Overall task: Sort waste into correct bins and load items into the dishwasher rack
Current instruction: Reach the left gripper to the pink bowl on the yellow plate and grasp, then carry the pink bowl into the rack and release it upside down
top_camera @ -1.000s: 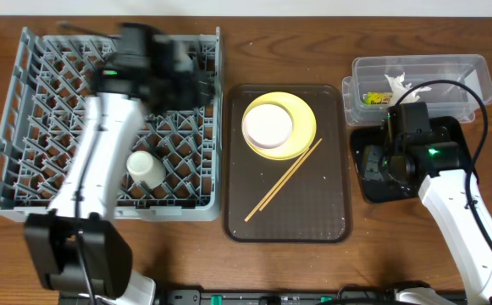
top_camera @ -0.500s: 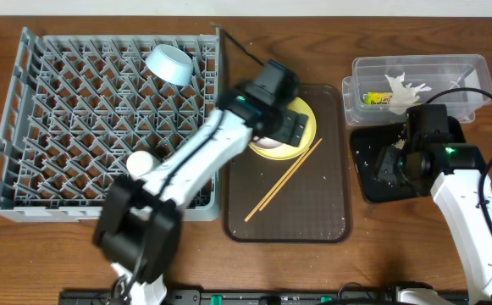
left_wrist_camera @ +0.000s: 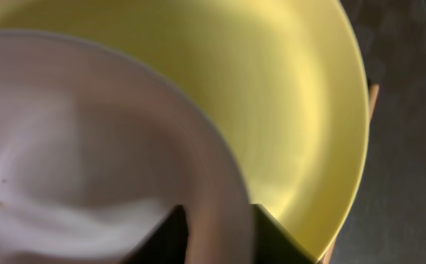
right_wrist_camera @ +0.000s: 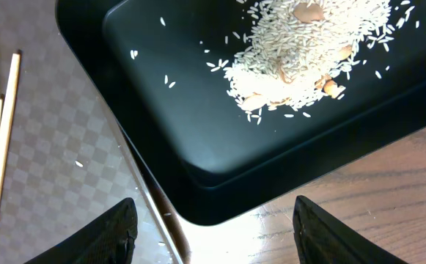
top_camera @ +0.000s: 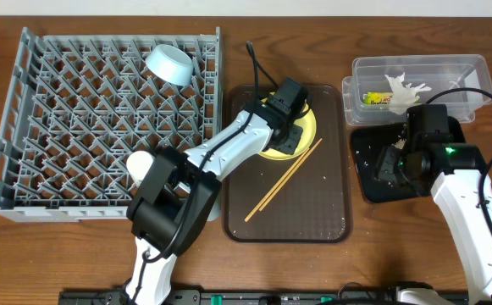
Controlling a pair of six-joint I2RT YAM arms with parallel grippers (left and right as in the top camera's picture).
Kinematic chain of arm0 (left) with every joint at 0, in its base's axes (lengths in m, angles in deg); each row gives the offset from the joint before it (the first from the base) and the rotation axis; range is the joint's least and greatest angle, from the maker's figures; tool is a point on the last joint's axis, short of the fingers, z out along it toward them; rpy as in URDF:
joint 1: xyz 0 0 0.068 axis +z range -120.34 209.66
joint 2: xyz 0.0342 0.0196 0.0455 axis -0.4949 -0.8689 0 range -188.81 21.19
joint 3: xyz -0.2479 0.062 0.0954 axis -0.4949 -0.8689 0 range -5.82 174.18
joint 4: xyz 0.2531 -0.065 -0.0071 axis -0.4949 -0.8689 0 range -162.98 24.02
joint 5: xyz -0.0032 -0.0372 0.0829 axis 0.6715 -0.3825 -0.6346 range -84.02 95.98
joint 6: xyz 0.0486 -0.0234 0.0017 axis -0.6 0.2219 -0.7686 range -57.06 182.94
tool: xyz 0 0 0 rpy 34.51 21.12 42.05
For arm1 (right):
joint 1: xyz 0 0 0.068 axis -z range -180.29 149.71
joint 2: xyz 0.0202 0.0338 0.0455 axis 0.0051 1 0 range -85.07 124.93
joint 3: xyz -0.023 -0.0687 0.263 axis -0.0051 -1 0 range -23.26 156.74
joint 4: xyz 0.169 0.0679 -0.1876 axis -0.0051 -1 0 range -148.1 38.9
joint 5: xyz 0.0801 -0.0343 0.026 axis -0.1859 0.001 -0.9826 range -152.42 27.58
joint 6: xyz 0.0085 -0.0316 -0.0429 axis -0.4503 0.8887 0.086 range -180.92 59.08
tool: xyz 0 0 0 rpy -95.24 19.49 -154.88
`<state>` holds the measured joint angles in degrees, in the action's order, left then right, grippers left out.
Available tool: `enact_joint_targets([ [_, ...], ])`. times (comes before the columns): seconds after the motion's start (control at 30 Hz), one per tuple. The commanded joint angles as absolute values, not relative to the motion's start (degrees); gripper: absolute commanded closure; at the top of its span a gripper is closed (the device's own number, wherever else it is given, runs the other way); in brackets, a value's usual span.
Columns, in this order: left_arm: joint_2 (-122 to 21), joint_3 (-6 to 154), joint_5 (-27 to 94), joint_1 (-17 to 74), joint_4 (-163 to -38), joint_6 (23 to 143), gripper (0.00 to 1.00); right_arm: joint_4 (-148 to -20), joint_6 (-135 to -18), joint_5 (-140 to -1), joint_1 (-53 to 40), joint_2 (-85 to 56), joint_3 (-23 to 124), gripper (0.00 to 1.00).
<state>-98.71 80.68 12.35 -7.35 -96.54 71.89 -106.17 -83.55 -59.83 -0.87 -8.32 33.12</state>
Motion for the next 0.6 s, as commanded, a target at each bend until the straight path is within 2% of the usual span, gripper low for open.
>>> enact_joint_targets([
  [0.0,-98.1,80.7,11.5,-7.5,-96.7,71.5,0.85,-106.2,-84.4,-59.2,-0.7,-9.1,34.1,0.34],
  [0.17,-93.3,80.9,11.5,-7.5,-96.8,71.5,0.92,-106.3,-84.0,-59.2,-0.7,-9.1,34.1,0.34],
  [0.4,-81.8,80.8,11.7,-6.4,-99.0,72.0,0.93,-106.2,-84.0,-59.2,-0.7,-9.1,34.1,0.34],
  [0.57,-75.9,80.8,26.2,0.0,-101.3,73.1,0.93,-106.2,-83.6,-59.2,-0.7,-9.1,34.1,0.34],
])
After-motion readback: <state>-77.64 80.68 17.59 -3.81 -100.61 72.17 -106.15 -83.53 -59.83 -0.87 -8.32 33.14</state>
